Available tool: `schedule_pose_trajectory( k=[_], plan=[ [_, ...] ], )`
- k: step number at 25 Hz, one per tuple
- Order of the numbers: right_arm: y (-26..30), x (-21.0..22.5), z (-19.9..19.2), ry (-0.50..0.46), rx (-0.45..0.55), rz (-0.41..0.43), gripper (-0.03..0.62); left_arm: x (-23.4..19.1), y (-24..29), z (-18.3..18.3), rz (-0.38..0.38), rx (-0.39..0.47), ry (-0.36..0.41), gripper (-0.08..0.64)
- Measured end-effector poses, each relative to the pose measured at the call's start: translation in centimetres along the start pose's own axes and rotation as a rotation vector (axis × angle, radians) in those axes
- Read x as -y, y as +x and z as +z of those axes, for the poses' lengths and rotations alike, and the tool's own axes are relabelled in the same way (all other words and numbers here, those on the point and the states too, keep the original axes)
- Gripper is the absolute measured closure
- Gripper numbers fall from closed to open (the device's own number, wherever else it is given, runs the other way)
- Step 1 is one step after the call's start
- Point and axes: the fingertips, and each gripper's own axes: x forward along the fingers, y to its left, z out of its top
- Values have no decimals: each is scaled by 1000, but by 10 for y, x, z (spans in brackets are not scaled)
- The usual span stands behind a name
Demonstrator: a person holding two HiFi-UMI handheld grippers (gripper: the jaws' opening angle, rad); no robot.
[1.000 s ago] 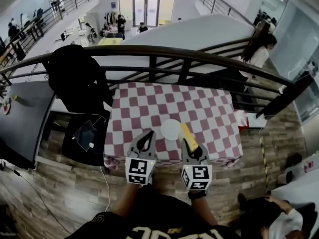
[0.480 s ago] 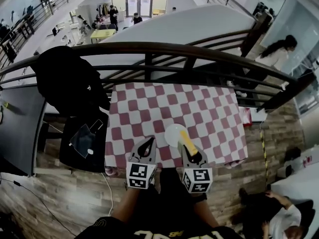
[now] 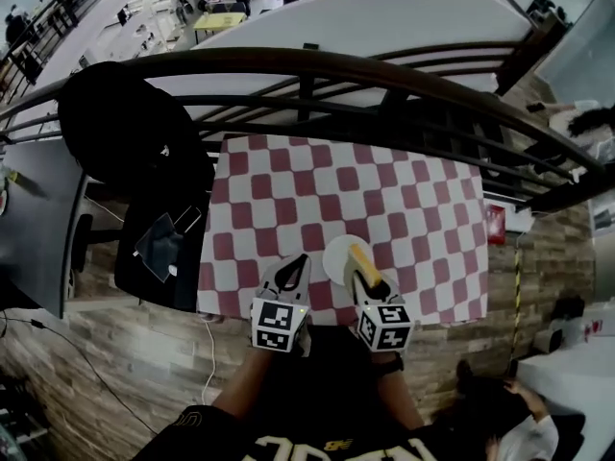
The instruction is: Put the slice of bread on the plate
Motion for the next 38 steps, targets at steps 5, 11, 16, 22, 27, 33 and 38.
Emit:
schedule_pose_trajectory(
  k=[5, 11, 16, 22, 27, 33, 38],
  plan=[
    [31, -4, -34, 42, -177, 121, 495, -6, 22, -24, 20, -98, -25, 541],
    [69, -2, -47, 115, -267, 216, 495, -14, 47, -44, 20, -160, -45, 541],
    [83, 0, -68, 160, -371, 254, 495, -15, 54, -59, 21, -211, -65, 541],
    [102, 18, -77, 149, -398, 224, 495, -16, 65, -68, 23, -234, -77, 541],
    [114, 32, -79, 114, -404, 178, 488, -14, 70, -72, 18, -246, -81, 541],
    [119, 46, -76, -57, -419, 8, 420, -19, 65, -77, 27, -257, -82, 541],
    [116, 63, -74, -214, -420, -144, 288, -22, 61, -74, 29, -251, -80, 541]
  ],
)
